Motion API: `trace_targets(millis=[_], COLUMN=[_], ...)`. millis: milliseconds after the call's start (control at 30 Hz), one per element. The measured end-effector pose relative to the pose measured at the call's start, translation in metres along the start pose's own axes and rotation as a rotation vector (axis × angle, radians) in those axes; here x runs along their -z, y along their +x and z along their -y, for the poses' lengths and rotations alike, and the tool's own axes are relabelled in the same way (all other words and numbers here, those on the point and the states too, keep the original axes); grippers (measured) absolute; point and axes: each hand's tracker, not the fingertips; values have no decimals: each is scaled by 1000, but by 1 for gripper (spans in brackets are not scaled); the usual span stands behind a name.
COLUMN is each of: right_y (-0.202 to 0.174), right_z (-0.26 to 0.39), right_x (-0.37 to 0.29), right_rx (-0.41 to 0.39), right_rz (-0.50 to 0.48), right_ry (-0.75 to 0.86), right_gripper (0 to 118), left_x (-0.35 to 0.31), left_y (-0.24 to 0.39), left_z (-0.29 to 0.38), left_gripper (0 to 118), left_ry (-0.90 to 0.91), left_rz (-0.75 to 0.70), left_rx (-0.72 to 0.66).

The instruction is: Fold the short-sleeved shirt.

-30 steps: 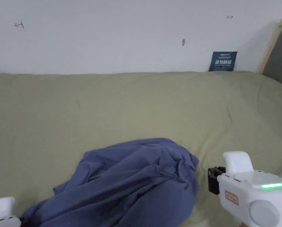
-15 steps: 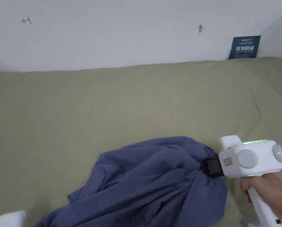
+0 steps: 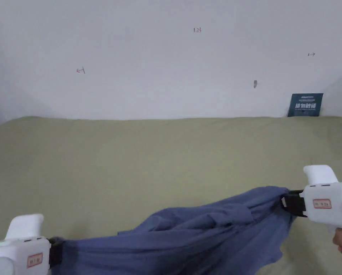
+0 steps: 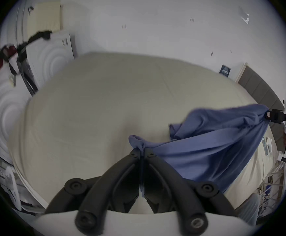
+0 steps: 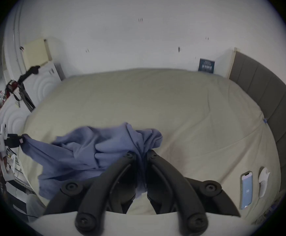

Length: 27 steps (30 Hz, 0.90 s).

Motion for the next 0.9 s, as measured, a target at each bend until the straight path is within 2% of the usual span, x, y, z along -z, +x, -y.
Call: trace_targets(millis=[133,267,400,500,567,667,900], right_y=[-13,-16,-4,9,16,11,21], right_z=[-17,-40,-60,-76,-85,-101,-139], right_x=[-71,-133,-177,-204,-213,-221,-199], right_rx=[-31,-12,-12,51,63,11,26], right_rz=[25,32,71,56,64,129,154], right_ry=[126,217,284,327,346,357,353], right_gripper=[11,11,11,11,11,11,11], left_x=[-63,-110,-140,-157,-165,-168,-150], left_y=[1,2,3,14,22,33,56], left_z=[-41,-81,-112,-132,-144,-161,-195], left_gripper=[2,2,2,2,2,2,2], left_ry=[137,227,296,336,374,385,403], left_rz=[-32,-48,-55,-61,-68,-53,-85], left_rx=[32,48,36,46,59,50,59])
